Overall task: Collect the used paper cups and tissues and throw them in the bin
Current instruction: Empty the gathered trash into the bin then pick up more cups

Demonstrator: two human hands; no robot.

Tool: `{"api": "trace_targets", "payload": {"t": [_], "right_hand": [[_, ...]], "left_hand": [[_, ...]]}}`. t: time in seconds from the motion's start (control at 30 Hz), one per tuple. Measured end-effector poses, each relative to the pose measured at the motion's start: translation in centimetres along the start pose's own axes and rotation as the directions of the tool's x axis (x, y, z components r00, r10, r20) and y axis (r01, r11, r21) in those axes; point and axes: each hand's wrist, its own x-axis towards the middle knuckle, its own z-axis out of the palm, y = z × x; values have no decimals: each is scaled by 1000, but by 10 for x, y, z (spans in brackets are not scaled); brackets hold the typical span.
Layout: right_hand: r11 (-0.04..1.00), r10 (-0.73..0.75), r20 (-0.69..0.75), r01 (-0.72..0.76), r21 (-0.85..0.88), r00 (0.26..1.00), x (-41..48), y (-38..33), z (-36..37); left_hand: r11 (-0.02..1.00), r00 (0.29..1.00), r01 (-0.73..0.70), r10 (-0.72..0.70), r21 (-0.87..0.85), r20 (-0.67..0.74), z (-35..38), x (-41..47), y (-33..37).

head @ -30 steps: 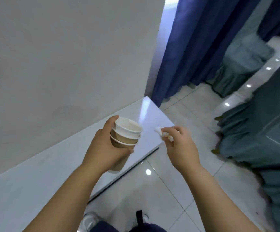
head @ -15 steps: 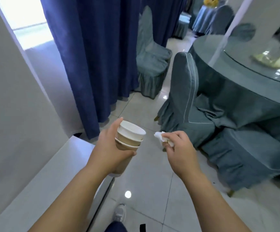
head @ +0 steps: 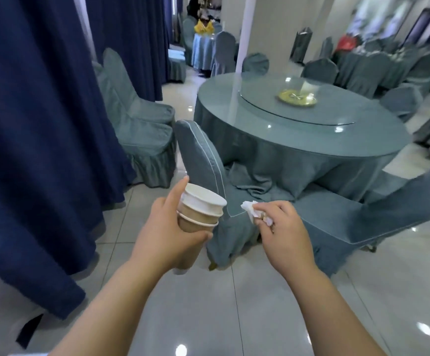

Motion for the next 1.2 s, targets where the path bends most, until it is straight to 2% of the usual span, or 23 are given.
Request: {"api": "trace_targets", "payload": {"t": [0.13,0.37,0.67,1.0,1.2], "right_hand": [[1000,14,-50,-14,8,999,55,20,-12],[996,-74,-49,76,38,996,160,37,-6],[982,-131,-1,129,137,991,274,8,56],[985,-114,-25,116,130,993,391,-59,159],[987,-76,-17,78,140,997,460,-74,210]], "left_hand": [[999,1000,-30,30,-27,-6,11,55,18],[998,994,-51,48,-31,-103,18,136,32],[1000,969,-13,17,15,-247,-40,231,0],[995,977,-4,25,98,-213,-134,368,-65],[986,986,15,13,165,-166,-167,456,-95]]}}
